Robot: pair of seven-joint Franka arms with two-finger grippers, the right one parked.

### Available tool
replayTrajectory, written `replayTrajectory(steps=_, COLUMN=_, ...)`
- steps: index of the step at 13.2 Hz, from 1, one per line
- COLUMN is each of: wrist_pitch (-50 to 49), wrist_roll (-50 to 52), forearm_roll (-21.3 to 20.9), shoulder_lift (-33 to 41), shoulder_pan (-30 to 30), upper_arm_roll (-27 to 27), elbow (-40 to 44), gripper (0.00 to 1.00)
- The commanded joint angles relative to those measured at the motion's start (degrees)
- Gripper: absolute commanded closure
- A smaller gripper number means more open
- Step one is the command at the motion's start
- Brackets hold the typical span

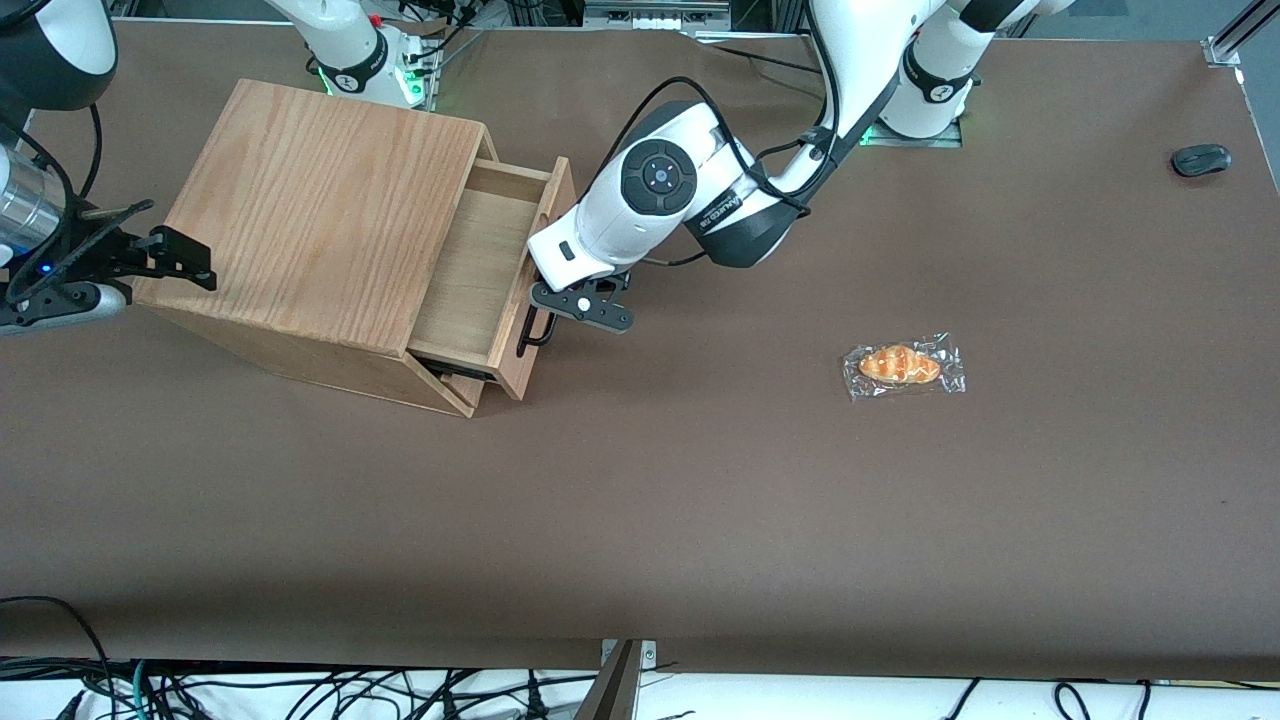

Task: Open top drawer with left arm
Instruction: 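Pull the handle with the left gripper, sliding the drawer out of the cabinet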

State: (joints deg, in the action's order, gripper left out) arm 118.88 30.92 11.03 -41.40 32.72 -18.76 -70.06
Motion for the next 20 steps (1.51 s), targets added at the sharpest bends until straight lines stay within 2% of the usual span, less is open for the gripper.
replayTrajectory(steps=1, wrist_pitch=-1.98, wrist_roll=-1.56, forearm_roll=-2.69, shoulder_lift=-0.53, shoulder_pan=-2.22, upper_arm_roll=2.59, elbow=-0.34, gripper=0.75)
replayTrajectory(steps=5, wrist_pitch=-2.25, wrist_roll=-2.27, forearm_roll=-2.07, shoulder_lift=-0.44, shoulder_pan=-2.57, upper_arm_roll=2.59, elbow=-0.34, gripper=0.75)
replayTrajectory(steps=6, wrist_pitch=-2.25, wrist_roll=-2.27, forearm_roll=-2.07, shoulder_lift=-0.44, shoulder_pan=-2.4, upper_arm_roll=2.59, elbow=-0.25, gripper=0.71)
replayTrajectory(steps=7, wrist_pitch=-2.34, wrist_roll=-2.18, forearm_roll=-2.07, shoulder_lift=-0.44, shoulder_pan=-2.4, upper_arm_roll=2.59, elbow=-0.16, gripper=0.65)
replayTrajectory(steps=8, wrist_pitch=-2.34, wrist_roll=-1.66, forearm_roll=-1.98, shoulder_lift=-0.44, shoulder_pan=-2.05, upper_arm_roll=2.59, elbow=0.27, gripper=0.52)
replayTrajectory(steps=9, wrist_pitch=-2.34, wrist_roll=-1.48, forearm_roll=-1.98, shoulder_lift=-0.44, shoulder_pan=-1.96, upper_arm_roll=2.5, elbow=0.54, gripper=0.36)
replayTrajectory(steps=10, wrist_pitch=-2.34, wrist_roll=-1.39, forearm_roll=-1.98, shoulder_lift=-0.26, shoulder_pan=-1.87, upper_arm_roll=2.5, elbow=0.63, gripper=0.25)
replayTrajectory(steps=12, wrist_pitch=-2.43, wrist_roll=-1.22, forearm_roll=-0.76, shoulder_lift=0.53, shoulder_pan=-1.78, upper_arm_roll=2.41, elbow=0.71, gripper=0.2)
replayTrajectory(steps=20, wrist_pitch=-4.89, wrist_roll=-0.6, forearm_roll=1.09, shoulder_lift=1.32, shoulder_pan=-2.31, upper_arm_roll=2.24, elbow=0.98, gripper=0.2)
